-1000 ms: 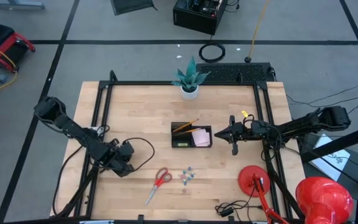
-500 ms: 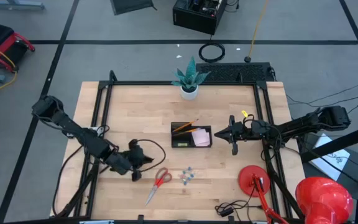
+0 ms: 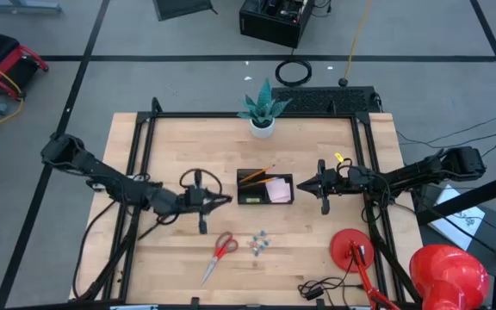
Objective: Pick and place office supplies into organizer
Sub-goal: Put the black pen into the desk organizer
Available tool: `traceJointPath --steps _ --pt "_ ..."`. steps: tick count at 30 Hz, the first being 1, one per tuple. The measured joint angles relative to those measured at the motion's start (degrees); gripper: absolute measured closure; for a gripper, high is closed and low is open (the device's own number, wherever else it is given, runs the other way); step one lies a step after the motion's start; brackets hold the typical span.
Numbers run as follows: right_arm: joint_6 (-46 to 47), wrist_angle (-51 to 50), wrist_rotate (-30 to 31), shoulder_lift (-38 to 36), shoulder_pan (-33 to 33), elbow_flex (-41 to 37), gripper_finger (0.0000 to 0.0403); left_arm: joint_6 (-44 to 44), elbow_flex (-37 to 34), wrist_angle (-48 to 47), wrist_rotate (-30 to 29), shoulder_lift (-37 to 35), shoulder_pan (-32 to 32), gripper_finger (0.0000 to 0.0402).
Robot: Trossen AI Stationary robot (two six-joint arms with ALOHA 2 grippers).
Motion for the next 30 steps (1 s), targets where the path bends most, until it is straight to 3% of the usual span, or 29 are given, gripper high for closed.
traceJointPath --steps 5,12,21,30 --pt "0.00 -0.02 0.00 0.00 -0.01 -0.02 0.0399 4.15 0.02 5.72 4.57 0.51 5.31 0.0377" --pt "-0.35 -0.02 0.01 0.00 -0.01 -0.02 0.0399 5.18 0.13 18.78 14.37 7.35 12.09 0.0376" --pt "-0.36 -0.03 0.01 0.00 -0.02 0.00 0.0399 1.55 0.35 29.74 18.32 17.65 20.15 0.0376" --pt "-0.37 -0.02 0.01 0.00 0.00 0.00 0.0399 0.47 0.33 36.04 19.16 24.36 23.96 0.0376"
